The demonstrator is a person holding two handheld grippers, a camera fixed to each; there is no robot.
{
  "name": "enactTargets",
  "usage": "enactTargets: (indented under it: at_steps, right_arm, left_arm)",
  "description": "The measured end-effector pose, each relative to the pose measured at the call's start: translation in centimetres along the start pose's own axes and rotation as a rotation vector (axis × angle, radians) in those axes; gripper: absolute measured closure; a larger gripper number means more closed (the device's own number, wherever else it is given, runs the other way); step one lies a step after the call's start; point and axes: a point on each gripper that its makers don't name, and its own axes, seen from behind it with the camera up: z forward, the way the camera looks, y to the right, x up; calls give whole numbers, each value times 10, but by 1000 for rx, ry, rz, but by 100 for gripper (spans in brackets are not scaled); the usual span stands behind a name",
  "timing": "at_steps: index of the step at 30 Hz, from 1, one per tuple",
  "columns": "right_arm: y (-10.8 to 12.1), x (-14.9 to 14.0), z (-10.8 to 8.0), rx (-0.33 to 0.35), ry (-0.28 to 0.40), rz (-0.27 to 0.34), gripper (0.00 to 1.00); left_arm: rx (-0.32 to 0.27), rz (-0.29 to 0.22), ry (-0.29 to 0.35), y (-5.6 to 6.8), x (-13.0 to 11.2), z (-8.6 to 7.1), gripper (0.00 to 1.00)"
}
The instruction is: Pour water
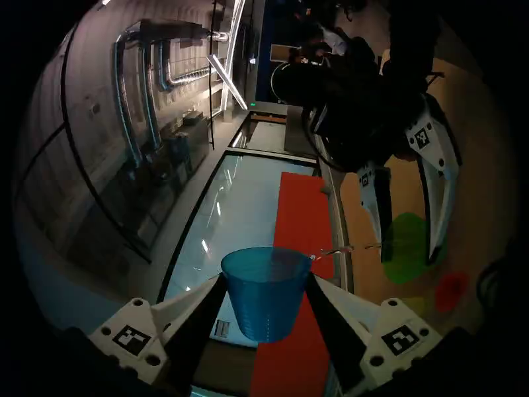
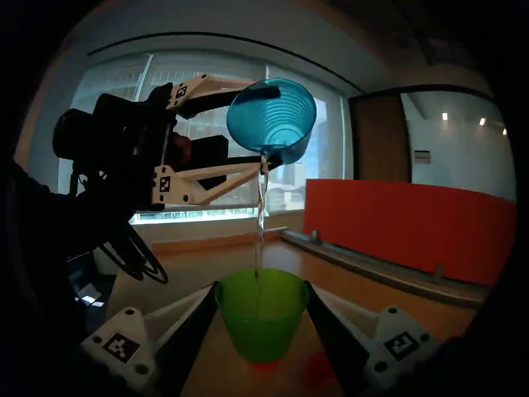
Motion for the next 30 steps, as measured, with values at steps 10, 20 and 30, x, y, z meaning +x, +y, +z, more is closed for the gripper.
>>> enactTargets:
  at_steps: [10,20,30]
  right_arm:
    - [2,4,0,-5,4,-4,7]
    - [1,6,0,-6,7,-6,7]
    - [2,7,1,-8,10,-6,7]
  left_arm:
    - [2,29,1,-2,3,2,15]
    - [3,67,-5,-3,3,3,15]
    - [1,110,-9,-6,5,5,15]
